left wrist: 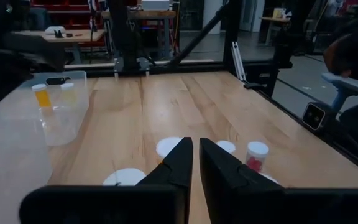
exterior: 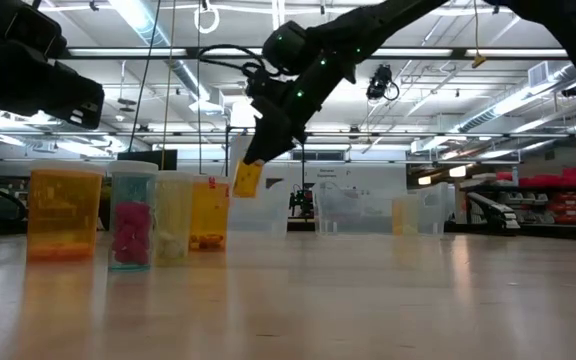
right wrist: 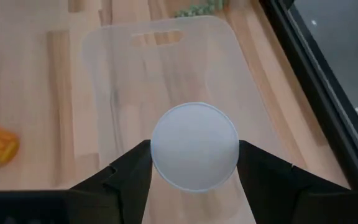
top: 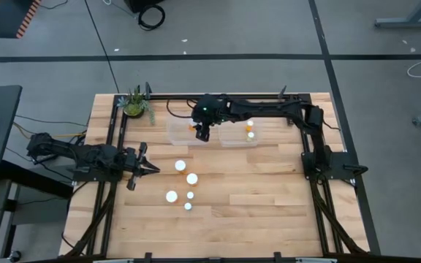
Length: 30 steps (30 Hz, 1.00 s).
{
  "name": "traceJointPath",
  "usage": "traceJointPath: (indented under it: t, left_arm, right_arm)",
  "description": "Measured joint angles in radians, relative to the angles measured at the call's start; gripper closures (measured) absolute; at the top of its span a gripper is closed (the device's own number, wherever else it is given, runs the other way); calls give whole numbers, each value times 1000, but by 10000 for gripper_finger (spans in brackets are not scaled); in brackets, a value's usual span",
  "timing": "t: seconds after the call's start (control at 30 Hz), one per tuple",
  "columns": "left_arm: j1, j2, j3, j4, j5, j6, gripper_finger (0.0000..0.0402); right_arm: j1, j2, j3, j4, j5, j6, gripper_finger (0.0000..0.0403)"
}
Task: Pick and place medicine bottles into bin by pill shape (circle, oval)
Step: Put the large orange pill bottle into the left transparent bin
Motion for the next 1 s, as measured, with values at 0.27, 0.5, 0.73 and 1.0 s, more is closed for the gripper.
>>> traceJointPath:
  t: [0.27,0.5,0.73,1.0]
  left_arm:
    - [0,14,0,-5,0,0,367]
    - [0,16,0,-4,0,0,362]
    - [0,16,0,-4,0,0,371]
    - [0,16,0,-4,0,0,364]
  right_arm:
    - [-35,12,0,-63,4,9,175]
    - [-39,12,0,-109,1,1,175]
    - [-38,12,-20,-113,-38,-4,175]
    - [-36,12,-22,-114,-45,-8,175]
